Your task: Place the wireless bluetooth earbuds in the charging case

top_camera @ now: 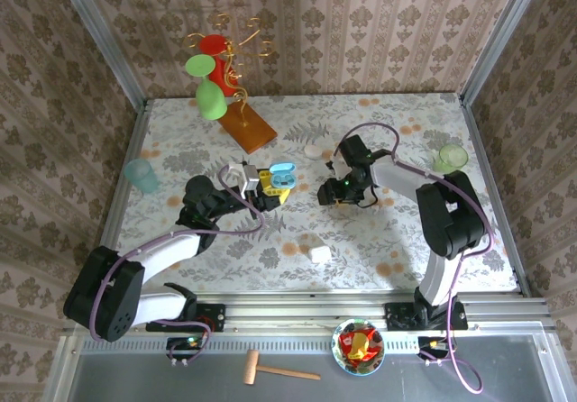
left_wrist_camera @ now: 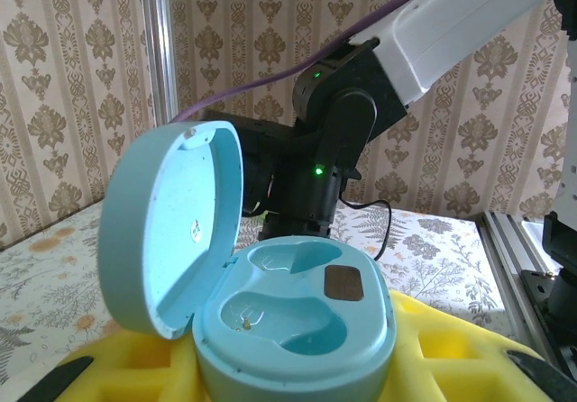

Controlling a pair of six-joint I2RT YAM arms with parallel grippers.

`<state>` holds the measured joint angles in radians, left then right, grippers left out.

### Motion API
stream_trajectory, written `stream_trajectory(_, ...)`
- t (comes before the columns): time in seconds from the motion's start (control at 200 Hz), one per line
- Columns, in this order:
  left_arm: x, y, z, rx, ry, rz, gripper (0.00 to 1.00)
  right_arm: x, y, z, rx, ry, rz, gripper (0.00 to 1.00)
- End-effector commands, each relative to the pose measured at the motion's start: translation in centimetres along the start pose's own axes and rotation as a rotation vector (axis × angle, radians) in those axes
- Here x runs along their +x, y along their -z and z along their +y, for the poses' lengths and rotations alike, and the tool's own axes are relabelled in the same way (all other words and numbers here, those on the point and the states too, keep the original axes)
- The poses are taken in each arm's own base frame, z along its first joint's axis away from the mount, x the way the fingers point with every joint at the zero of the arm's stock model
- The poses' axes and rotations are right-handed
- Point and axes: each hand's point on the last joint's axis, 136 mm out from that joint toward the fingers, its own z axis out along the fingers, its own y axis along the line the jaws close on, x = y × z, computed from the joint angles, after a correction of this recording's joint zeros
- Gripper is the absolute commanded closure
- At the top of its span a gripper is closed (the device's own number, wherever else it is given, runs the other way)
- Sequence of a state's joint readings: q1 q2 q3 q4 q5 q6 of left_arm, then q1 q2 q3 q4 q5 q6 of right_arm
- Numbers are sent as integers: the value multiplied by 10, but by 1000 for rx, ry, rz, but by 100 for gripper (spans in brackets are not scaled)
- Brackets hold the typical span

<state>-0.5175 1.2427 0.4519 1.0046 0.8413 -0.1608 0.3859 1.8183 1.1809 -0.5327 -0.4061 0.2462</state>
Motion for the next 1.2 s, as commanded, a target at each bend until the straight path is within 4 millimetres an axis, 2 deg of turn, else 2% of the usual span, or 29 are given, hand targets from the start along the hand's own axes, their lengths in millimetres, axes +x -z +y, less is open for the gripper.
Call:
stream_trajectory(0.0,-12,-1,-6,30,-62,-38,75,-17,5,-4,12,-7,-60,45)
stream_trajectory(0.21,-12,0,-8,31,-62,-39,75,-48,-14,-9,12,29,-37,45)
stream_trajectory(0.42,-13,1,-9,23,-72,-35,75,-38,-28,-9,-20,40,28,44)
stream_trajectory(0.565,-15,0,-9,32,-75,-36,75,-21,-26,-7,-66,30,48,45)
stream_trajectory(0.59,-15,0,-9,32,-76,-36,75,-24,-26,-5,-75,40,24,45)
stream_trajectory(0.845,-15,-2,-9,41,-72,-39,75,-7,-28,-4,-104,14,36,48)
stream_trajectory(0.96,-15,-2,-9,40,-74,-38,75,-3,-25,-4,-105,12,31,51)
stream_trajectory(1.195,-12,-3,-7,42,-67,-37,75,-2,-30,-9,-93,2,35,65)
